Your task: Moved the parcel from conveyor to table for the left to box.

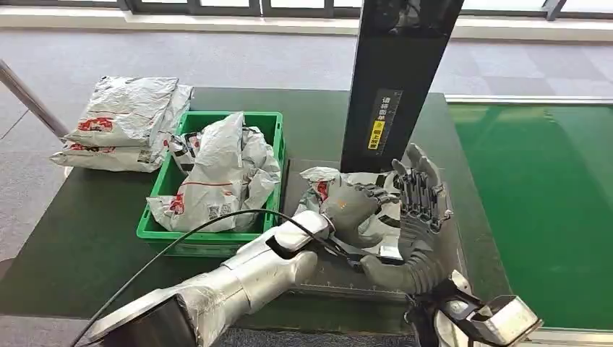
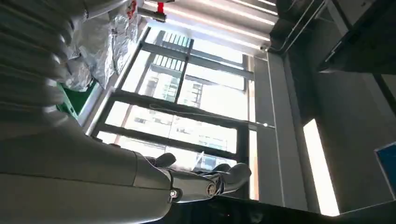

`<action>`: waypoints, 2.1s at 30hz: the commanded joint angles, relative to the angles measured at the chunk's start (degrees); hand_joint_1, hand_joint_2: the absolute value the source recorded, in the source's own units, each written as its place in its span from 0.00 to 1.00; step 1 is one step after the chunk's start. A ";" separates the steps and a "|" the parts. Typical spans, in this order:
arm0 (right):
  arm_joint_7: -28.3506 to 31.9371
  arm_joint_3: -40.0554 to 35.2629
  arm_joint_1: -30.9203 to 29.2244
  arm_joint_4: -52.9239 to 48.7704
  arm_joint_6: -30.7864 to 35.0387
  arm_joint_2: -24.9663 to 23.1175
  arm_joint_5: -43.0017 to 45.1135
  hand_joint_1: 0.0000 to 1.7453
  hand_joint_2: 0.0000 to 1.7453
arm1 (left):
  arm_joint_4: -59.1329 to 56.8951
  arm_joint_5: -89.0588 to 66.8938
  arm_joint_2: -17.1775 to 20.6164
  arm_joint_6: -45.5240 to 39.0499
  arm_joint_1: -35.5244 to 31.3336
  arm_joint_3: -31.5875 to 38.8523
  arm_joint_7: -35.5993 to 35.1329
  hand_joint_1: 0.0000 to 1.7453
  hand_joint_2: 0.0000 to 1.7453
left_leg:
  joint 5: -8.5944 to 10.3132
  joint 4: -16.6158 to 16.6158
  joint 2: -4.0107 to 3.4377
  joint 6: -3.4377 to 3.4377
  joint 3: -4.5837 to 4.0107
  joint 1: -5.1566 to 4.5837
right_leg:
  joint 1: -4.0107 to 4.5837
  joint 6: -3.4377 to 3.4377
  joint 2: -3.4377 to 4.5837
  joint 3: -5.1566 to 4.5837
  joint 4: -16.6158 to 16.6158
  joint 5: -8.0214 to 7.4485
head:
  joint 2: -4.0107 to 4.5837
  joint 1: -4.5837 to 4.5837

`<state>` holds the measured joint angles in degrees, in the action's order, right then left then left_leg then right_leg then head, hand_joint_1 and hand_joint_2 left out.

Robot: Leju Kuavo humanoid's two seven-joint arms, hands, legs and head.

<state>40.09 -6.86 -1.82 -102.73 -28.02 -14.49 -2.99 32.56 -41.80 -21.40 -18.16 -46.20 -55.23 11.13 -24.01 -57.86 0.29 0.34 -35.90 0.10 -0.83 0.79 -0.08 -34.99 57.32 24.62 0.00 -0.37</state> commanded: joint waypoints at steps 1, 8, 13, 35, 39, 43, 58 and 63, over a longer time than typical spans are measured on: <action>-0.09 -2.95 -4.07 5.49 -0.53 1.80 -0.06 0.00 1.00 | -2.26 -3.90 1.40 2.95 0.85 6.34 -1.34 0.00 1.00 | -0.09 0.20 -0.33 0.04 0.36 0.04 | 0.06 -0.08 0.29 0.28 -0.24 -0.03 | 0.00 0.00; -0.09 -3.35 -5.35 7.58 -1.08 1.48 -0.07 0.00 1.00 | -7.35 -4.59 1.40 -8.80 0.11 9.90 -0.92 0.00 1.00 | -0.09 0.13 -0.30 0.02 0.24 0.04 | 0.05 -0.03 0.28 0.19 -0.16 -0.01 | 0.00 0.00; -0.09 -3.35 -5.35 7.58 -1.08 1.48 -0.07 0.00 1.00 | -7.35 -4.59 1.40 -8.80 0.11 9.90 -0.92 0.00 1.00 | -0.08 0.07 -0.18 0.00 0.16 0.03 | 0.04 -0.01 0.16 0.13 -0.10 0.03 | 0.00 0.00; -0.09 -7.67 -2.86 4.88 1.88 4.00 -1.18 0.00 1.00 | -20.80 -7.01 2.47 22.36 -0.76 11.08 -11.55 0.00 1.00 | -0.32 0.18 -0.27 0.08 0.53 0.10 | 0.10 -0.14 0.26 0.44 -0.22 0.16 | 0.00 0.00; -0.09 -7.62 -3.24 5.61 1.93 3.92 -0.87 0.00 1.00 | -20.32 -6.52 2.99 26.28 0.14 11.58 -7.96 0.00 1.00 | -0.33 0.09 -0.13 0.06 0.61 0.05 | 0.05 -0.08 0.15 0.54 -0.09 0.28 | 0.00 0.00; -0.09 -7.28 -3.45 5.89 1.72 3.98 -0.26 0.00 1.00 | -19.10 -5.72 3.49 23.37 0.14 12.99 -5.86 1.00 1.00 | -0.39 0.19 -0.25 0.04 0.97 0.07 | 0.07 -0.12 0.24 0.89 -0.20 0.33 | -0.02 0.00; -0.09 -5.66 1.07 0.85 3.90 4.69 0.19 0.00 1.00 | -8.76 -5.32 1.71 -11.07 2.83 22.64 7.72 1.00 1.00 | -0.45 0.07 -0.01 0.06 0.81 0.05 | 0.05 -0.10 0.00 0.77 -0.08 0.45 | 0.00 0.00; -0.09 -5.28 1.32 0.77 3.72 4.69 0.42 0.00 1.00 | -4.37 -6.82 2.41 -15.78 3.75 23.27 9.30 1.00 1.00 | -0.53 0.04 -0.04 0.08 0.75 0.07 | 0.06 -0.12 0.02 0.69 -0.07 0.51 | 0.00 0.00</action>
<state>40.15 -12.37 -0.49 -102.40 -24.33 -12.31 -2.93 23.72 -47.19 -20.06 -30.32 -43.12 -35.12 19.52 -24.54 -57.85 0.31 0.43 -35.23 0.14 -0.81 0.68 -0.10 -34.38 57.32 25.15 0.00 -0.37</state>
